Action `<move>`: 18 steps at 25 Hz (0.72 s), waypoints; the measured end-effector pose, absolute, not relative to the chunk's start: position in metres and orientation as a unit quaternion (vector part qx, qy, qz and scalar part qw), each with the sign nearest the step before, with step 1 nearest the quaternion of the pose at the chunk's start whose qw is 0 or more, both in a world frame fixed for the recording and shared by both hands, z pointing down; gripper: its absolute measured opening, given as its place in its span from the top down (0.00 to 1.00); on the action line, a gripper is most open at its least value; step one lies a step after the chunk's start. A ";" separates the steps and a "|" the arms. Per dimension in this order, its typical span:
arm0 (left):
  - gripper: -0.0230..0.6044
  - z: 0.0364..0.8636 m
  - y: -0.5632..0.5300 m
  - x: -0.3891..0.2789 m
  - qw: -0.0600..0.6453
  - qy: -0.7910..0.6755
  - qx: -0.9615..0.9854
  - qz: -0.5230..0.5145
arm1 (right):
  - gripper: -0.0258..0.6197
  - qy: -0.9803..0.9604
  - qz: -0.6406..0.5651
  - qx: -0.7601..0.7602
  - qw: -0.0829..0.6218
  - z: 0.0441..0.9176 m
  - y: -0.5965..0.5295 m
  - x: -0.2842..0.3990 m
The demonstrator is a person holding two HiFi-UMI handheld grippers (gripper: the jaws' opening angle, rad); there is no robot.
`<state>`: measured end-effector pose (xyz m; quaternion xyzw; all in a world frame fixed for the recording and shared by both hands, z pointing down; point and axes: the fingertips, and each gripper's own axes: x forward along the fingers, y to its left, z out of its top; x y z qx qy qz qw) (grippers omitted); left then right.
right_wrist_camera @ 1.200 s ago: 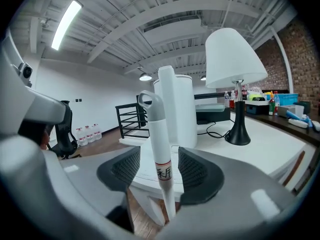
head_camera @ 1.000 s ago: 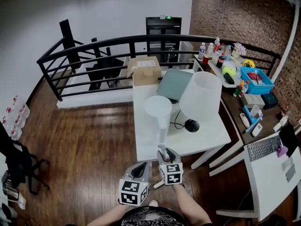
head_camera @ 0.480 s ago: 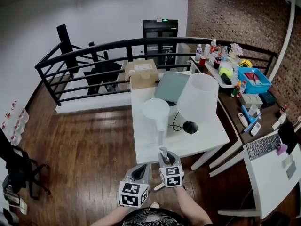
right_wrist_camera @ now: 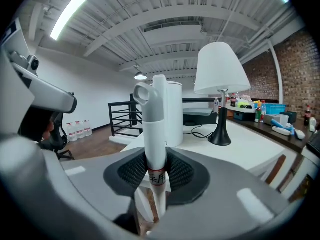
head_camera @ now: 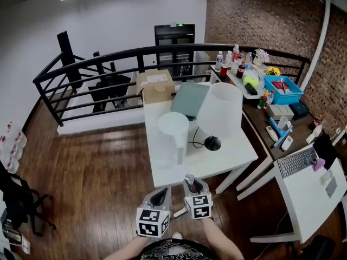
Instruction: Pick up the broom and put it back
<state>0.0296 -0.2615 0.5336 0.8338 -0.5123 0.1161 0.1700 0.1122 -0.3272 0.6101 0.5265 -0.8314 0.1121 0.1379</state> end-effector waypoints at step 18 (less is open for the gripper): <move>0.96 0.505 -0.243 0.030 0.156 -0.483 0.857 0.085 | 0.82 -0.812 0.065 0.576 0.059 0.515 -0.268 0.130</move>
